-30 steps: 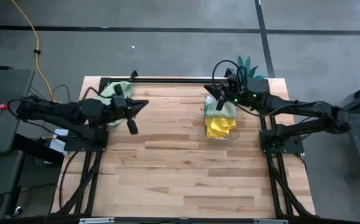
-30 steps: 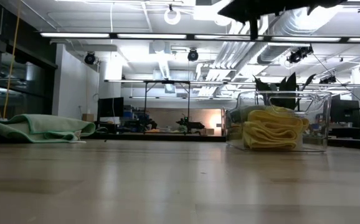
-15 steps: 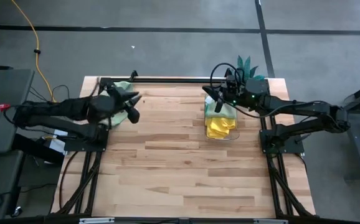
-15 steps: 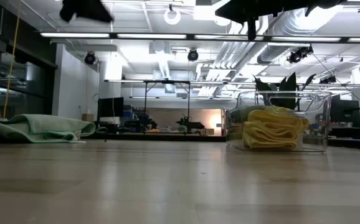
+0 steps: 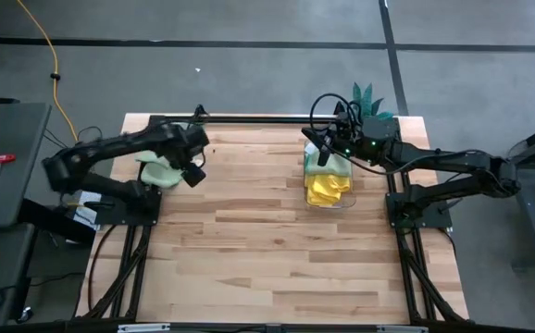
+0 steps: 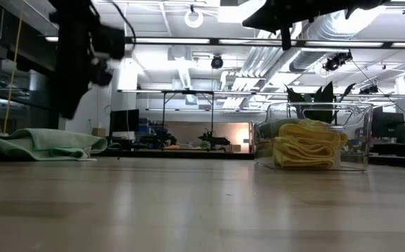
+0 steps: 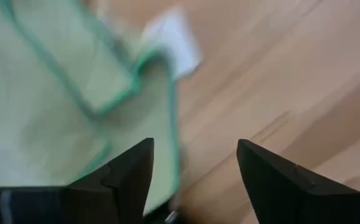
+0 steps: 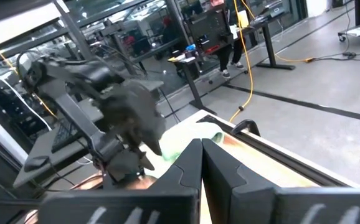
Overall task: Fold microfiber towels
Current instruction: Fold the green microfiber towel
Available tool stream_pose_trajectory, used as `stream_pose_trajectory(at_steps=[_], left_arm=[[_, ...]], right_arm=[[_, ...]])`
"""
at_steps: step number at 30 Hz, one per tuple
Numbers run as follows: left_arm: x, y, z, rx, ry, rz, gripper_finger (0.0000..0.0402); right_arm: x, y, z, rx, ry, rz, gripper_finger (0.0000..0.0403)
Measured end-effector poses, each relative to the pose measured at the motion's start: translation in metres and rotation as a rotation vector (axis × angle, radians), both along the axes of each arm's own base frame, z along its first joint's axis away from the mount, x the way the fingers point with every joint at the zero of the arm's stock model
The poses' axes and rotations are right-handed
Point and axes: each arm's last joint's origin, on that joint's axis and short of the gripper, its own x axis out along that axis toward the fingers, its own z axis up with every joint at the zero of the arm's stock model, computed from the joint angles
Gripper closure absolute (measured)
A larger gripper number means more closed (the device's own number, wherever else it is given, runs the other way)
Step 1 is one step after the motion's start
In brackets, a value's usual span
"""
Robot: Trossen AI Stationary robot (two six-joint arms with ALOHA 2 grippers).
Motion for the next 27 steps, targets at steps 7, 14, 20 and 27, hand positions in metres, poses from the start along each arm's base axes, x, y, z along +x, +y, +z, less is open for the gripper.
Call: stream_pose_trajectory(at_steps=[7, 14, 20, 27], left_arm=[[0.002, 0.016, -0.039, -0.203, 0.269, 0.044, 0.0173], [-0.004, 0.011, -0.066, -0.226, 0.318, 0.060, 0.0173], [-0.016, 0.007, -0.079, -0.254, 0.340, 0.106, 0.0176], [-0.015, 0.009, -0.079, -0.246, 0.341, 0.090, 0.0197]], right_arm=[[0.000, 0.000, -0.002, 0.006, 0.019, 0.000, 0.0403], [0.000, 0.000, -0.004, 0.013, 0.041, 0.000, 0.0403], [0.000, 0.000, -0.005, 0.015, 0.054, 0.000, 0.0403], [0.000, 0.000, -0.005, 0.013, 0.055, 0.000, 0.0403]])
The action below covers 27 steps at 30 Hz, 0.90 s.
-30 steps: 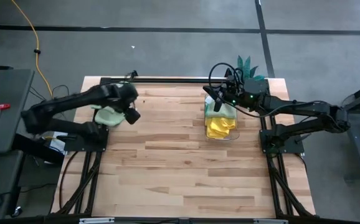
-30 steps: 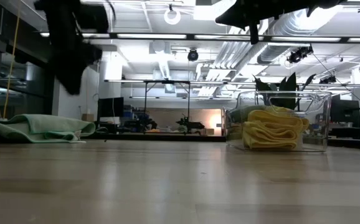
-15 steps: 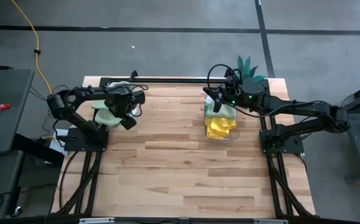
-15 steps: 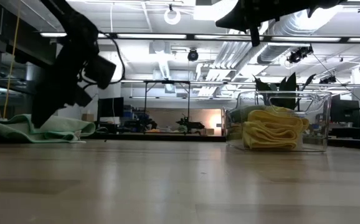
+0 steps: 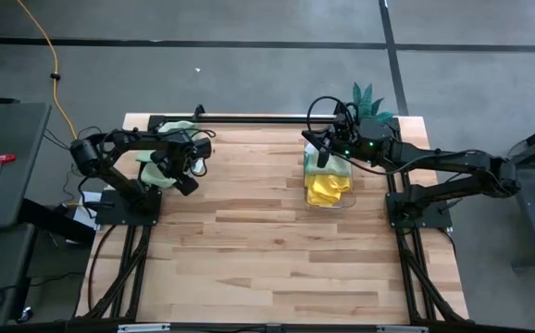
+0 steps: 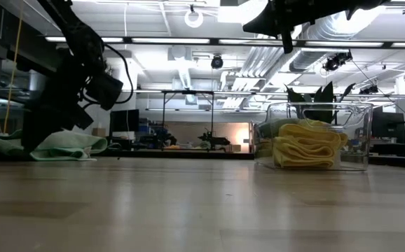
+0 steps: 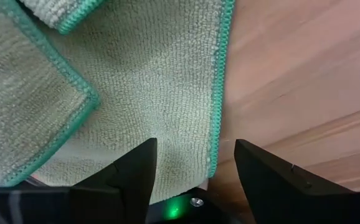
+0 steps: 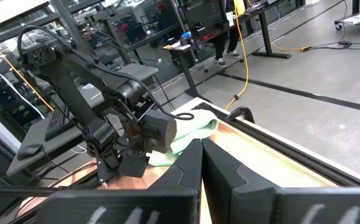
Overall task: Fold microfiber towels
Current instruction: Fold the green microfiber towel
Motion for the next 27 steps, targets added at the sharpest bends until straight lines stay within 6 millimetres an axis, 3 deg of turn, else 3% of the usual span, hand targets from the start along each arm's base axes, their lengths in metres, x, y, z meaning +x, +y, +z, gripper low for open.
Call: stream_pose_trajectory(at_steps=[17, 22, 27], left_arm=[[0.002, 0.004, -0.036, -0.145, 0.185, -0.059, 0.0294], [0.011, 0.011, -0.026, -0.102, 0.096, -0.099, 0.0383], [0.027, 0.025, 0.011, -0.024, -0.074, -0.127, 0.0394]], right_arm=[[0.000, 0.000, 0.000, 0.017, -0.004, -0.002, 0.0403], [0.000, 0.000, 0.000, 0.016, -0.004, -0.001, 0.0403], [0.000, 0.000, 0.000, 0.017, -0.004, -0.001, 0.0403]])
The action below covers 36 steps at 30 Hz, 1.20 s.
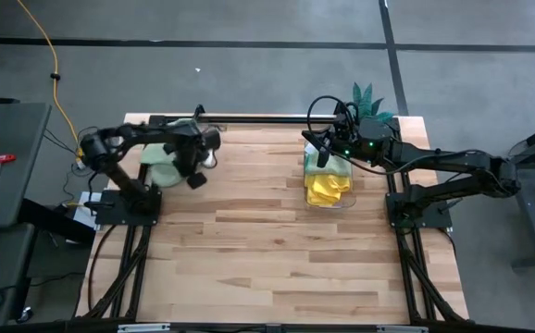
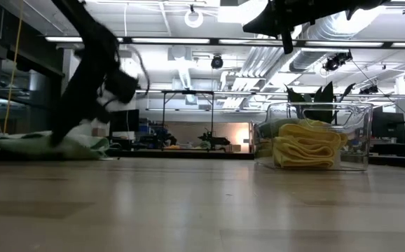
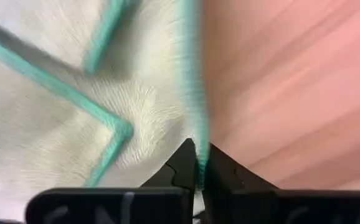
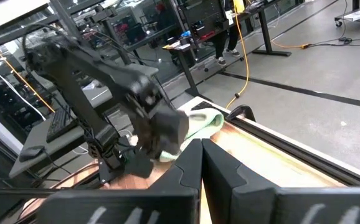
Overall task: Fold microfiber towels
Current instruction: Fold the green microfiber towel
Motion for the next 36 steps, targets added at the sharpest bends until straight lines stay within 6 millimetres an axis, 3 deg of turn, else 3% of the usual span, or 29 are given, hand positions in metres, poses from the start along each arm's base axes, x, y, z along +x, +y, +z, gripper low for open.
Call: stream_pose_trajectory(at_steps=[4, 8, 10, 13, 17, 23, 28, 36], left_arm=[[0.015, 0.008, 0.061, 0.094, -0.316, 0.010, 0.0398], [0.019, -0.003, 0.127, 0.237, -0.623, -0.047, 0.0400], [0.018, -0.017, 0.147, 0.283, -0.702, -0.074, 0.0400], [0.018, -0.042, 0.157, 0.273, -0.748, -0.125, 0.0401], [0.029, -0.080, 0.146, 0.186, -0.758, -0.266, 0.0401], [0.052, -0.128, 0.101, 0.117, -0.744, -0.376, 0.0401], [0.066, -0.152, 0.071, 0.073, -0.752, -0.366, 0.0401], [0.069, -0.183, 0.030, -0.025, -0.580, -0.455, 0.0402]], right_arm=[[0.000, 0.000, 0.000, 0.000, 0.000, 0.000, 0.0403], [0.000, 0.000, 0.000, 0.000, 0.001, 0.000, 0.0403], [0.000, 0.000, 0.000, 0.000, 0.001, 0.000, 0.0403], [0.000, 0.000, 0.000, -0.001, 0.002, 0.000, 0.0403], [0.000, 0.000, 0.000, 0.001, 0.001, 0.000, 0.0403], [0.000, 0.000, 0.000, 0.002, 0.005, 0.000, 0.0403], [0.000, 0.000, -0.001, 0.011, 0.005, -0.001, 0.0403], [0.001, 0.001, -0.004, 0.052, 0.017, 0.045, 0.0403]])
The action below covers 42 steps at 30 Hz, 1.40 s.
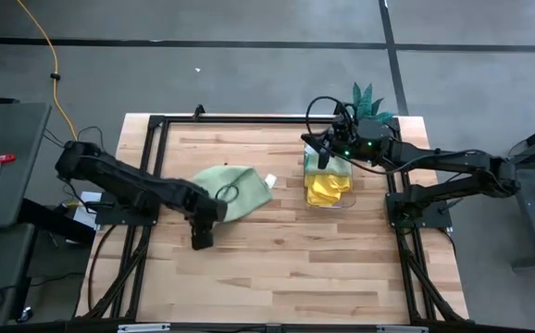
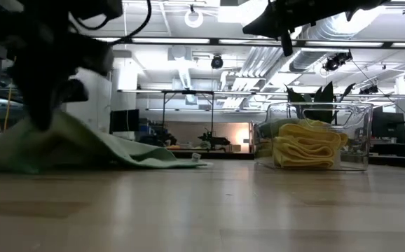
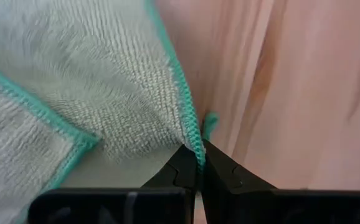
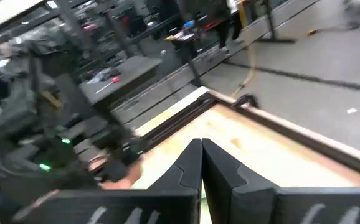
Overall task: Fold microfiber towels
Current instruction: Fold the green microfiber towel
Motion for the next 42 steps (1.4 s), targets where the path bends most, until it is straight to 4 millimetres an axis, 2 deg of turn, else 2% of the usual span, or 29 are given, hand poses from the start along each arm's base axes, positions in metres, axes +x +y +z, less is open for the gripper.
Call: stream_pose_trajectory(at_steps=[5, 12, 18, 25, 31, 37, 42], left_arm=[[-0.001, -0.014, -0.024, 0.055, 0.083, -0.059, 0.0401], [0.004, -0.028, -0.048, 0.072, 0.118, -0.233, 0.0401], [0.011, -0.047, -0.053, 0.099, 0.014, -0.456, 0.0401], [0.013, -0.055, -0.053, 0.140, -0.039, -0.613, 0.0401], [0.010, -0.062, -0.053, 0.136, -0.034, -0.618, 0.0401], [0.010, -0.063, -0.054, 0.102, -0.015, -0.472, 0.0401], [0.010, -0.063, -0.054, 0.108, -0.013, -0.443, 0.0401]], right_arm=[[0.014, 0.008, -0.015, 0.078, 0.055, 0.260, 0.0403], [0.041, 0.025, -0.046, 0.136, 0.168, 0.354, 0.0403], [0.056, 0.039, -0.043, 0.131, 0.192, 0.417, 0.0403], [0.082, 0.060, -0.045, 0.121, 0.424, 0.514, 0.0403], [0.118, 0.077, -0.065, 0.130, 0.602, 0.500, 0.0403], [0.152, 0.082, -0.095, 0.238, 0.677, 0.372, 0.0399], [0.169, 0.084, -0.107, 0.301, 0.743, 0.334, 0.0355]])
